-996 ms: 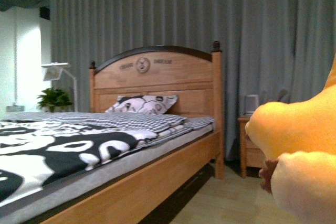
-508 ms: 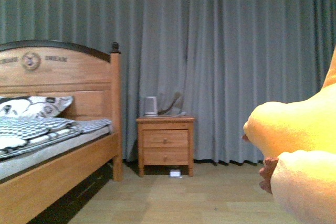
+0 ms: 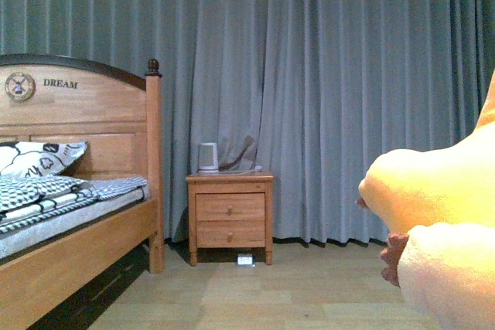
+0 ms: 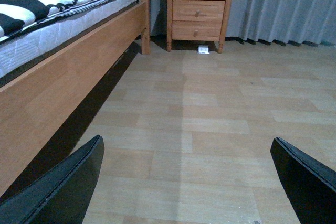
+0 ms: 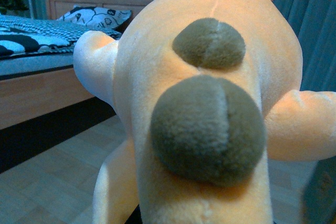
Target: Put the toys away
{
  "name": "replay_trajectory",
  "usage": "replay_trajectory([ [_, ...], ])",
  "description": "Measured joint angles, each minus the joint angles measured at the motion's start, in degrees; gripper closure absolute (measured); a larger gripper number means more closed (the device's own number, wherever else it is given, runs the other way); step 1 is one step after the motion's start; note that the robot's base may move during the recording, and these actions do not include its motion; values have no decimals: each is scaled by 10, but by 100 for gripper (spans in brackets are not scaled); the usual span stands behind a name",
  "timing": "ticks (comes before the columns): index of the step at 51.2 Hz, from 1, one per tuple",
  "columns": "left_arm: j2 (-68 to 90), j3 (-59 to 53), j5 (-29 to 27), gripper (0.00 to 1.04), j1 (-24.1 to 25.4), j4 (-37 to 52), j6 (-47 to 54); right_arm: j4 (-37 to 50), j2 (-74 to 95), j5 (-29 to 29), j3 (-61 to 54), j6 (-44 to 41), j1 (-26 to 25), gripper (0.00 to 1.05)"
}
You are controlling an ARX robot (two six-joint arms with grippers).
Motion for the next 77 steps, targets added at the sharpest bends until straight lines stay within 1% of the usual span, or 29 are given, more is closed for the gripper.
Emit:
replay_trajectory([
  [77, 0, 0, 0, 6, 0, 0, 0, 0, 0, 0, 0, 0, 0, 98],
])
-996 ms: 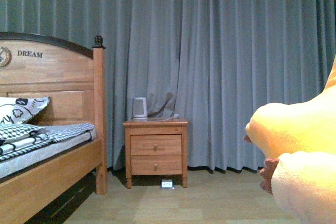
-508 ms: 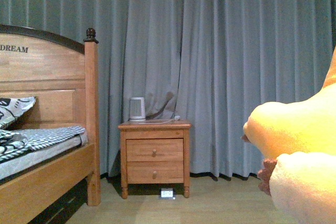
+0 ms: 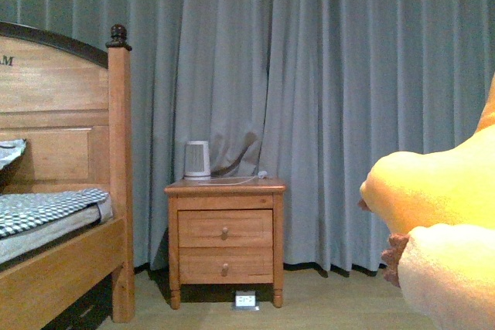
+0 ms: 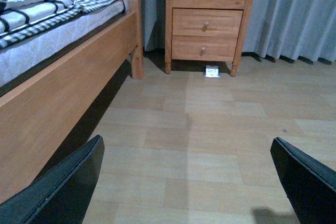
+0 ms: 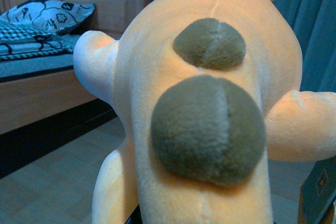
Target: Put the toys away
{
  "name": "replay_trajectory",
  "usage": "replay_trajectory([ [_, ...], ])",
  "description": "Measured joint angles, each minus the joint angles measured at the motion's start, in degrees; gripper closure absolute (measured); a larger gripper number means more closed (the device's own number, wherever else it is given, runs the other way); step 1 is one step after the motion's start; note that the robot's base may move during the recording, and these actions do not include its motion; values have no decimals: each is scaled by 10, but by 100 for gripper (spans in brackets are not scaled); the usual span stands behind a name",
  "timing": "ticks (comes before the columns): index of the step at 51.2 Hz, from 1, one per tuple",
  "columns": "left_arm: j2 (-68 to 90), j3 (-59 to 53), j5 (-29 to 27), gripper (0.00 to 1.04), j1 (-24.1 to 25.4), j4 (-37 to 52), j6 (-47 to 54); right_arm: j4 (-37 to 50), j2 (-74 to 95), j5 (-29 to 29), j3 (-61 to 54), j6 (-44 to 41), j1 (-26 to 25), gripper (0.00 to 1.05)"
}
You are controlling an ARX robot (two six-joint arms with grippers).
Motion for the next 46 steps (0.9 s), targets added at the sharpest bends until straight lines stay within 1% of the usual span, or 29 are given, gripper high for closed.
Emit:
replay_trajectory([
  [46, 0, 0, 0, 6, 0, 0, 0, 0, 0, 0, 0, 0, 0, 98],
])
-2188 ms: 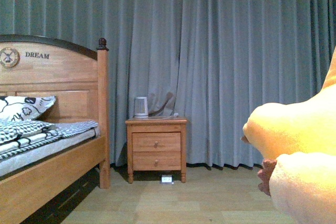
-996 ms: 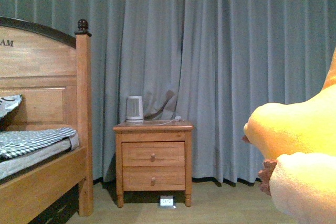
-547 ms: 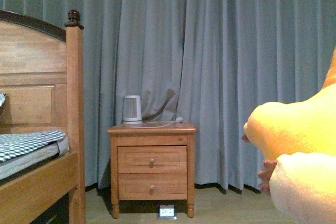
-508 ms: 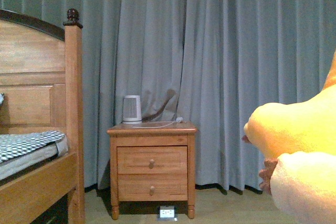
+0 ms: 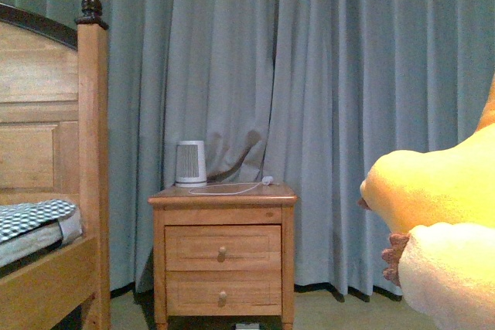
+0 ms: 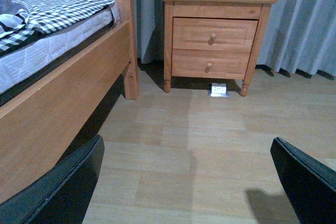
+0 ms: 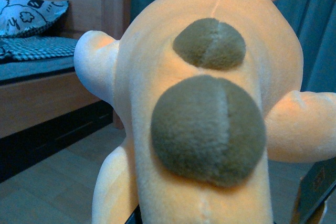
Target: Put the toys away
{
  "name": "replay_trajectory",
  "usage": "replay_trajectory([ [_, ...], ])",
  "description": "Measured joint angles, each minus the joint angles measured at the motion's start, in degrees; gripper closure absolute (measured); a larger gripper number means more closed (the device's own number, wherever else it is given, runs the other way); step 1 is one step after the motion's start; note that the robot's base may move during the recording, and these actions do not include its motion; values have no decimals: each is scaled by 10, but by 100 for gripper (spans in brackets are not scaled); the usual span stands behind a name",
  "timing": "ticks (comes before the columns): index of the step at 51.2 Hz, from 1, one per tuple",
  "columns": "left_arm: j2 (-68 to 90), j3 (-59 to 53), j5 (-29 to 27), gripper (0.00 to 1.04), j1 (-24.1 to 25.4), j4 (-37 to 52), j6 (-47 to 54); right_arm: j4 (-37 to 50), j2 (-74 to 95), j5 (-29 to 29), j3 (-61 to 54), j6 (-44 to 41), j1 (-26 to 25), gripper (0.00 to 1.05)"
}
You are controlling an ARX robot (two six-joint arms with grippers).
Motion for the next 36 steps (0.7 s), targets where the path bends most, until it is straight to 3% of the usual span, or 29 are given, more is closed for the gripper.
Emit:
replay_trajectory([
  [36, 0, 0, 0, 6, 0, 0, 0, 0, 1, 0, 0, 0, 0, 98],
])
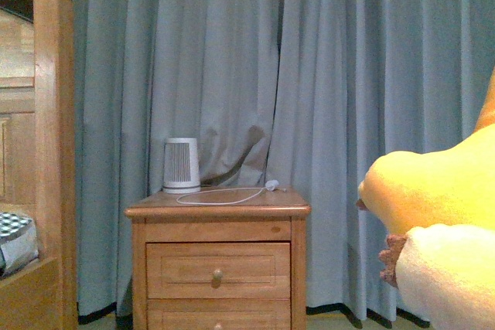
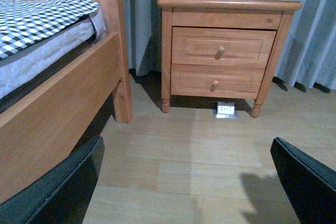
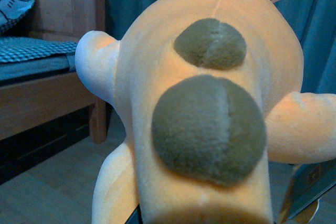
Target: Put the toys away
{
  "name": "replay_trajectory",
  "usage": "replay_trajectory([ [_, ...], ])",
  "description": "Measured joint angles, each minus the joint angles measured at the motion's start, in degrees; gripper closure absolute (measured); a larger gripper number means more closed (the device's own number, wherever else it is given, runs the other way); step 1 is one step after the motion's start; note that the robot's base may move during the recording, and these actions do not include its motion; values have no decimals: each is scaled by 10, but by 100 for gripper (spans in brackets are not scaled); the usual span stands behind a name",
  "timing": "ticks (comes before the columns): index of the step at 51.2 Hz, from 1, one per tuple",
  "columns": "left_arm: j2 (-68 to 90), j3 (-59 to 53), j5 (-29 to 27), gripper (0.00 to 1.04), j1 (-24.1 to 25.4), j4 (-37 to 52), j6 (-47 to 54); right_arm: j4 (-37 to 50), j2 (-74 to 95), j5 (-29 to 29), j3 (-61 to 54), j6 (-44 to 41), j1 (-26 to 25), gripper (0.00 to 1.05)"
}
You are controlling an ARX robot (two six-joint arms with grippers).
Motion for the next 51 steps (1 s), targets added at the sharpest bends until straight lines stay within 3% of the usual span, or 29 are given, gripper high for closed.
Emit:
replay_trajectory([
  [51, -1, 0, 0, 6, 0, 0, 0, 0, -1, 0, 0, -1, 0, 98],
])
